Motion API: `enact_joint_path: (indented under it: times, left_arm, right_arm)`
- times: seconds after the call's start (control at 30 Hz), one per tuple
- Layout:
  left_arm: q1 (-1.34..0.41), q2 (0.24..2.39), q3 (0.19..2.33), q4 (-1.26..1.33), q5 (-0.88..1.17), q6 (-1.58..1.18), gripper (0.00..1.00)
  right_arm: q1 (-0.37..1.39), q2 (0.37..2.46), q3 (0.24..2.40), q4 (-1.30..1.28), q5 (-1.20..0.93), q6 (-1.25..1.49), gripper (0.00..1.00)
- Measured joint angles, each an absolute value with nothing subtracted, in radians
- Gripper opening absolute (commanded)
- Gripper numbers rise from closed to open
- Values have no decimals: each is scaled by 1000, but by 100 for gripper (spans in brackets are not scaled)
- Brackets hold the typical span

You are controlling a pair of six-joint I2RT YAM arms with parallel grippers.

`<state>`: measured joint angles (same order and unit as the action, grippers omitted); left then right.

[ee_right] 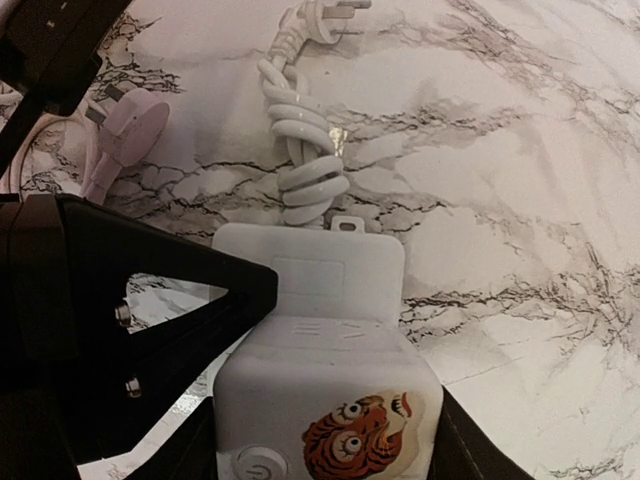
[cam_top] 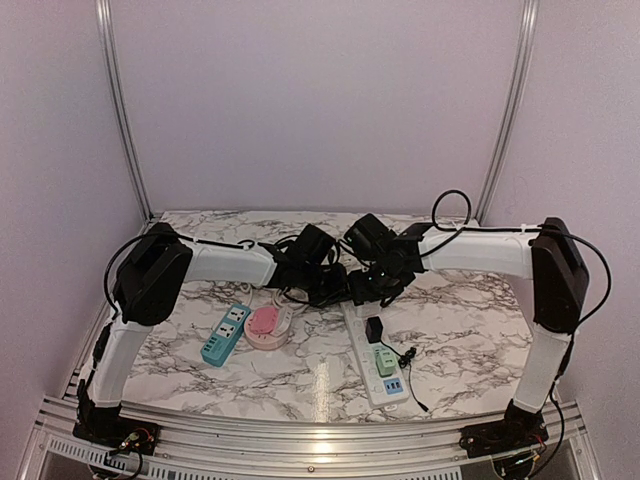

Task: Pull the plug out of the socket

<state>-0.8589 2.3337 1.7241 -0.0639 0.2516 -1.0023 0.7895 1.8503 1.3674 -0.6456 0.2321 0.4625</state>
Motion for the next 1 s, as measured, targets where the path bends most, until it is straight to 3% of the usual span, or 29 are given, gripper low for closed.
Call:
enact_joint_path:
  times: [1.0]
  left_arm:
    - [-874,2334,1726,-76,199,-1010,0]
  right_arm:
    - [796,1861,1406,-704,257,471,24]
